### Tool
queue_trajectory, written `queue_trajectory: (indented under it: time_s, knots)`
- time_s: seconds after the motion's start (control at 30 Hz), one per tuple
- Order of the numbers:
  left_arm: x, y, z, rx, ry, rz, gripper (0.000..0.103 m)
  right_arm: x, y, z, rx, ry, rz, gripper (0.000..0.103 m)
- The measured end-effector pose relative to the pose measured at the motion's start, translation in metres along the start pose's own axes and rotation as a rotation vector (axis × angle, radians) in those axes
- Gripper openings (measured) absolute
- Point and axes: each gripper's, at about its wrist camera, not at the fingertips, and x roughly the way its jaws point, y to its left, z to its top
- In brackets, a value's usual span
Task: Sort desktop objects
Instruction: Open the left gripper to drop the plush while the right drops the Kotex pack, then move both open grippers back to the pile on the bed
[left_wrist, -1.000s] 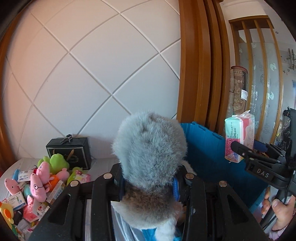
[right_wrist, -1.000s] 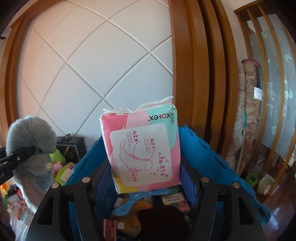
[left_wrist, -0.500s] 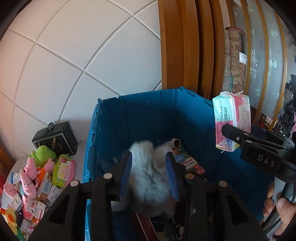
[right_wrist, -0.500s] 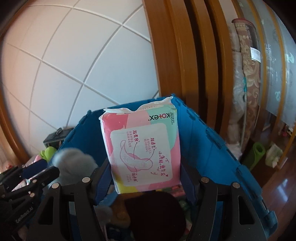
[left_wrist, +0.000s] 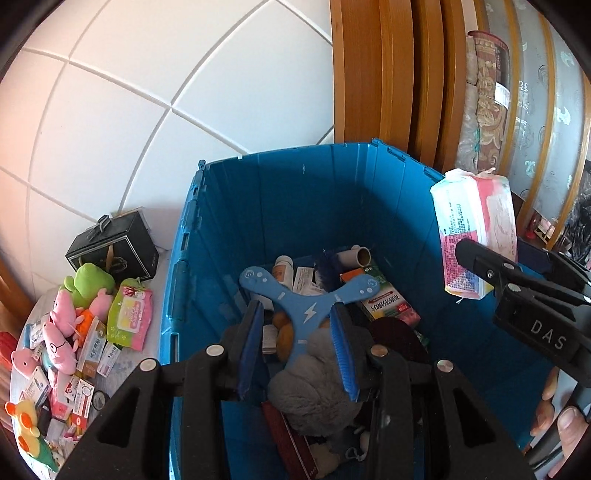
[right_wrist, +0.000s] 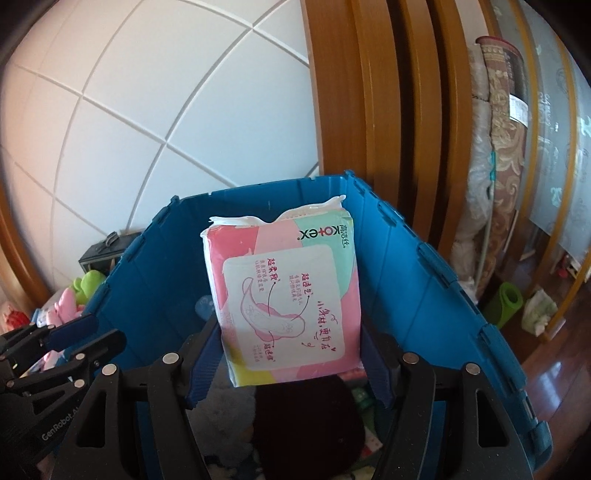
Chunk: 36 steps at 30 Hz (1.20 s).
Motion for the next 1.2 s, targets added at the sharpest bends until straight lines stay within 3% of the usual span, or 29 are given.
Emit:
queue_trajectory:
  time_s: [0.07, 0.2, 0.23, 0.4, 0.67, 1.03, 1.2]
  knots:
    - [0.005, -0.005, -0.008, 0.015, 0.03, 0.022, 0.037, -0.001, 0.0, 0.0, 0.004, -0.003, -0.004, 0.071]
    - [-0.001, -0.025, -0.013, 0.113, -0.016, 0.108, 0.037, -0.002, -0.004, 0.001, 0.036, -0.003, -0.021, 0.1]
    - [0.002, -0.024, -0.012, 0.109, -0.006, 0.105, 0.037, -0.002, -0.005, 0.001, 0.042, -0.003, -0.026, 0.103]
    - [0.008, -0.007, -0.01, 0.024, 0.031, 0.071, 0.037, -0.003, -0.009, 0.002, 0.073, -0.003, -0.021, 0.103]
    - [0.012, -0.005, -0.011, 0.026, 0.042, 0.072, 0.037, -0.001, -0.015, 0.002, 0.115, 0.009, 0.006, 0.103]
    - [-0.016, 0.022, -0.012, -0.084, -0.064, 0.086, 0.037, 0.001, -0.012, 0.002, 0.105, 0.016, -0.033, 0.103]
    - [-0.045, 0.056, -0.013, -0.159, -0.126, 0.1, 0.037, -0.002, -0.003, 0.0, 0.065, -0.001, -0.116, 0.103]
